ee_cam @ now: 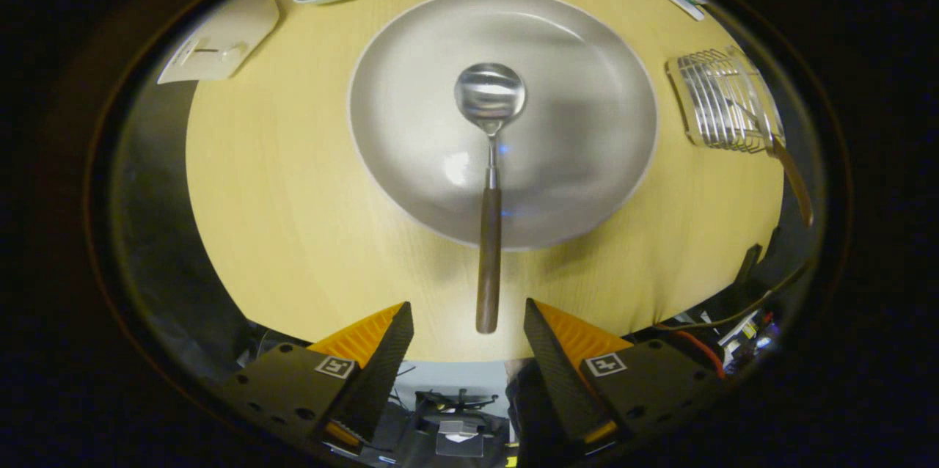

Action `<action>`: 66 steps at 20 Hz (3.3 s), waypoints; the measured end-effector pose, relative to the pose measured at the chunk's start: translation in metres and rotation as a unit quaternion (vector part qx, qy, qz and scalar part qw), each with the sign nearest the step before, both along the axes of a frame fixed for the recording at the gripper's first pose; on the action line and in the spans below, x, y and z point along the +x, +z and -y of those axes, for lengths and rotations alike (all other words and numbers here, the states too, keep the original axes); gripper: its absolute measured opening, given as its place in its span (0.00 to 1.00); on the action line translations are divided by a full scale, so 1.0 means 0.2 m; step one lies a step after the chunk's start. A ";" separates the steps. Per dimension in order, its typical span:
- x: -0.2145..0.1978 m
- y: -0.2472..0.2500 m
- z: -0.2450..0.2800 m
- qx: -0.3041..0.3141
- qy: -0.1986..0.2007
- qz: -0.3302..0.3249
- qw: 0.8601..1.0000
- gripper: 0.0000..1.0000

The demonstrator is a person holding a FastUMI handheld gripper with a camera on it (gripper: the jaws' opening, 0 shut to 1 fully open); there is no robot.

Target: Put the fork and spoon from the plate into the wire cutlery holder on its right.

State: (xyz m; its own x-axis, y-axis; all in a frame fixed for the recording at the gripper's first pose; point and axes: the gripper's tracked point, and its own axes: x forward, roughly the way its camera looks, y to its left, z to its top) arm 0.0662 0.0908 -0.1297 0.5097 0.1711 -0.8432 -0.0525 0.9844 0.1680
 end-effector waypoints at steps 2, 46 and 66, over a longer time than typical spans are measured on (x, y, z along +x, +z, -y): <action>0.04 -0.02 -0.01 0.002 -0.002 0.003 1.000 0.89; -0.42 0.71 0.68 0.165 -0.084 -0.032 0.982 0.08; 0.01 0.56 1.13 0.199 -0.163 -0.069 0.964 0.17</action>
State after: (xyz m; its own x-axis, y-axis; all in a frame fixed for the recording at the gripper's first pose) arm 0.0690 -0.1362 -0.0178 0.4791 0.3438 -0.8076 0.2984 0.8015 0.5183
